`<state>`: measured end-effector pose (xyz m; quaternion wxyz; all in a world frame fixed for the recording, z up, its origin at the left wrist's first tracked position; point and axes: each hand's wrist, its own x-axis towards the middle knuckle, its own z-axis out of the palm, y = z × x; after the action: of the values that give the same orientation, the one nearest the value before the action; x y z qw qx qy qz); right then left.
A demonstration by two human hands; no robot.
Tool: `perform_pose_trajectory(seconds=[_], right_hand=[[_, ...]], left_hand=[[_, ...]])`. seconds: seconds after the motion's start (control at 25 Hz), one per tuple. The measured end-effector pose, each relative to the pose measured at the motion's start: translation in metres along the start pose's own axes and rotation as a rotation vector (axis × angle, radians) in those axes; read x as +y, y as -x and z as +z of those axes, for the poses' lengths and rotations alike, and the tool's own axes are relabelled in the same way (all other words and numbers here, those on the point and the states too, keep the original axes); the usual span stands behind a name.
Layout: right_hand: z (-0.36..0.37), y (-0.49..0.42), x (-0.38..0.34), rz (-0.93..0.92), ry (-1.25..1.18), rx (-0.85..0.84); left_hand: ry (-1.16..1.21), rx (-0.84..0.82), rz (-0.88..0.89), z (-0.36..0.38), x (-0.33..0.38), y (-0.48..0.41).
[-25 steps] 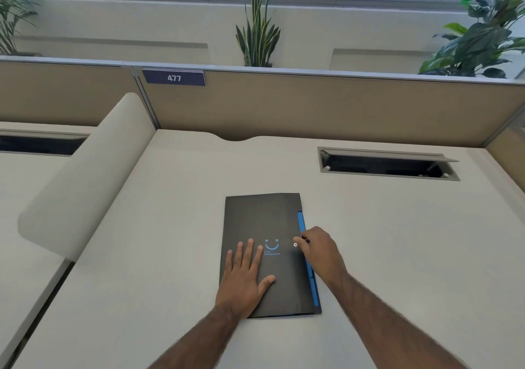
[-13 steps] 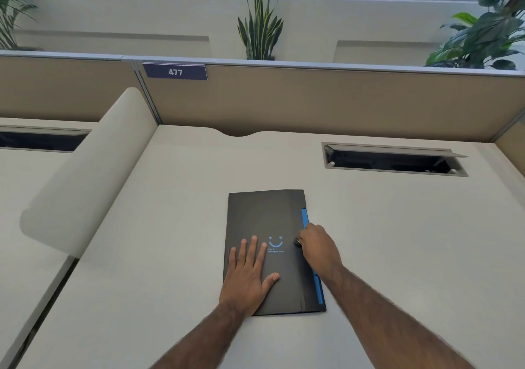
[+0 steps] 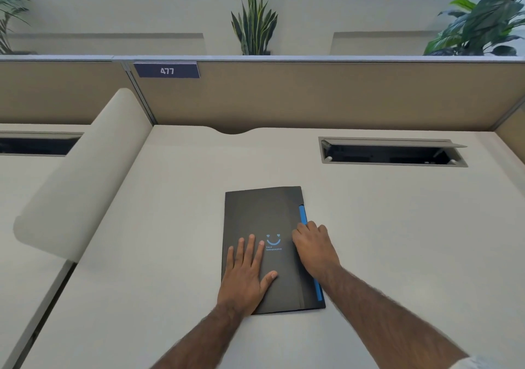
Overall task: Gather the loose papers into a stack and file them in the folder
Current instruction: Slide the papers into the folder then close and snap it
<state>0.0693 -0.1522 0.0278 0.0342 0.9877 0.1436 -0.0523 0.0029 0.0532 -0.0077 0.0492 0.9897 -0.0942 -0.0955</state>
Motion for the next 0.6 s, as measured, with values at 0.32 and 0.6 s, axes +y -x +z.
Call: perform_pose_trajectory(seconds=[0.32,0.6], right_hand=[[0.014,0.042,0.010,0.530,-0.707,0.083],[0.008,0.037,0.006,0.728,-1.105,0.004]], left_hand=[[0.199,0.115,-0.298,-0.021,-0.001,0.011],[0.500,0.161,-0.629,-0.062,0.004,-0.008]])
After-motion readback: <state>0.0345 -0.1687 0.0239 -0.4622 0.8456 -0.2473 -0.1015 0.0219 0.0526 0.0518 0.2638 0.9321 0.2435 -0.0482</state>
